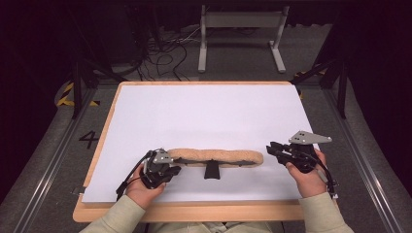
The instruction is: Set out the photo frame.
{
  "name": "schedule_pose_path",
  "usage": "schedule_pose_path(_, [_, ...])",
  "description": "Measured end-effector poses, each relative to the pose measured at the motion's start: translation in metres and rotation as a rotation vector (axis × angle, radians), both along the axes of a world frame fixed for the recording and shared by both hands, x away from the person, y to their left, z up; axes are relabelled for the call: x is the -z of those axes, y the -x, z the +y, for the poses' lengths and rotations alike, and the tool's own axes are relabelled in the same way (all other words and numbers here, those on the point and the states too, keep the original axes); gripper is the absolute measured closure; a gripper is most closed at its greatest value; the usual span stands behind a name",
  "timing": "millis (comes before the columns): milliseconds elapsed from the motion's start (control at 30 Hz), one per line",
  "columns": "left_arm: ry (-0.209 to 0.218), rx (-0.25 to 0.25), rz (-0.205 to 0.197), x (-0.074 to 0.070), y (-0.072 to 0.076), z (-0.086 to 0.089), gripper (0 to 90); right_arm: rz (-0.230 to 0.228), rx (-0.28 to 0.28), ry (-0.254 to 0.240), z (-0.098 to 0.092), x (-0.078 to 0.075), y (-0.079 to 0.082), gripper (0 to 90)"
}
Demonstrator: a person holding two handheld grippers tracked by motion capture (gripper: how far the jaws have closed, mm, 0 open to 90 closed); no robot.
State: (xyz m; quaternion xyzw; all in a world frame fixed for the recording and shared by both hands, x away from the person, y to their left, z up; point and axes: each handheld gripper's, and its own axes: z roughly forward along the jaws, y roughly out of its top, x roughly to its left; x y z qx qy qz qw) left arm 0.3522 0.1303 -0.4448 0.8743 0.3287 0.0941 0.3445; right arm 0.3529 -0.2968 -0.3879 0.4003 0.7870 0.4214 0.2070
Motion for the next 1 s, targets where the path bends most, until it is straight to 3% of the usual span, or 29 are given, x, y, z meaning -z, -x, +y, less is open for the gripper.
schedule_pose_path(167, [-0.016, -0.028, -0.007, 0.002, -0.004, -0.001, 90.0, 0.008, 0.01, 0.024, 0.0, 0.007, -0.005, 84.0])
schedule_pose_path(433, [-0.022, -0.045, -0.015, 0.003, -0.005, -0.001, 90.0, 0.017, -0.007, 0.055, 0.006, 0.014, -0.011, 89.7])
schedule_pose_path(833, [-0.024, -0.06, -0.027, 0.005, -0.008, -0.002, 90.0, 0.021, -0.054, 0.095, 0.02, 0.014, -0.008, 90.0])
schedule_pose_path(1000, [-0.033, -0.066, -0.037, 0.004, -0.012, -0.003, 90.0, 0.019, -0.036, 0.105, 0.018, 0.014, -0.008, 90.0])
